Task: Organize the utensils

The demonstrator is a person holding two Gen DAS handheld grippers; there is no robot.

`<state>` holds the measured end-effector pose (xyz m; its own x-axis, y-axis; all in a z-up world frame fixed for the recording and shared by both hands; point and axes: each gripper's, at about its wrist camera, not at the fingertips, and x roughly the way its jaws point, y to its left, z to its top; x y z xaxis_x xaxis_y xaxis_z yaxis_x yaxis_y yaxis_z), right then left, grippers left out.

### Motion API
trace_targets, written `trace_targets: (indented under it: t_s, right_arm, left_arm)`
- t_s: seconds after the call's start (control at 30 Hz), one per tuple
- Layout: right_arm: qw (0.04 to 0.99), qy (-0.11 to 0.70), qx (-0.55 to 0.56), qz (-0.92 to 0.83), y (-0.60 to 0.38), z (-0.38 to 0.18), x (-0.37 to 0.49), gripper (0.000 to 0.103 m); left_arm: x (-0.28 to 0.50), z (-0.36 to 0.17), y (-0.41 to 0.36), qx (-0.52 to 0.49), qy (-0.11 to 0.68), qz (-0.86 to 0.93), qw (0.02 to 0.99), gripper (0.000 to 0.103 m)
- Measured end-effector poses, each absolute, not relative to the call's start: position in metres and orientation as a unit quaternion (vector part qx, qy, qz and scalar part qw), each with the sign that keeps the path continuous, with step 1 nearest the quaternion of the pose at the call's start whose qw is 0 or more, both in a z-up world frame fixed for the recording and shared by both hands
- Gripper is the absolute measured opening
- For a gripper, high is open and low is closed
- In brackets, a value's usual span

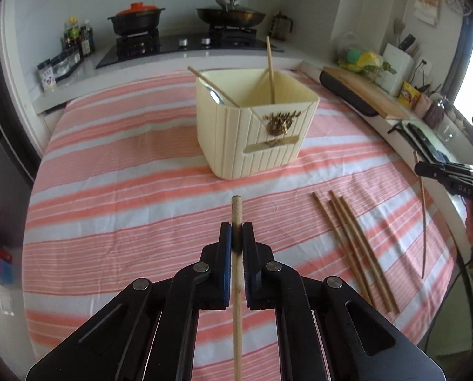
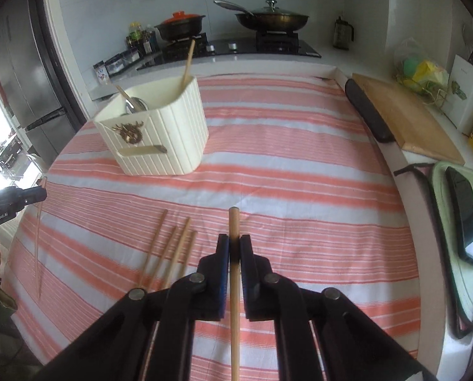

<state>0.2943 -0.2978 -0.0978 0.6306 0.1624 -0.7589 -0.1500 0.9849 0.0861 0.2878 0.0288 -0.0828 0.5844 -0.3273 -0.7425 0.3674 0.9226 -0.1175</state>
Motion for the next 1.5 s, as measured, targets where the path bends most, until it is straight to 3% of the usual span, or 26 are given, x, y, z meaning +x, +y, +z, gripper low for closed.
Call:
trace_targets:
  t_s: [0.4,0.87,1.17,1.5]
  right_arm:
    - [0.954,0.272,-0.029,0.120,-0.265,-0.021,0.209,0.007]
    - [0.964,0.221,-0.021,0.144,-0.243,0.012,0.203,0.007]
    - [0.963,0.220,-0.024,0.157,-0.234,0.029,0.227,0.007]
    - [0.971,0.170,-0.034,0.163,-0.222,0.087,0.292,0.007]
  left_arm:
    - [0.231,-0.016,0.036,-0.017,0.300,-0.217,0.929,0.004]
    - [0.223,0.011,0.030,-0.035,0.261,-0.212,0.941,0.004]
    - [0.233,0.042,0.027,-0.040,0.238,-0.215,0.946,0.004]
    - [0.295,0.106,0.023,-0.053,0.175,-0.200,0.963,0.004]
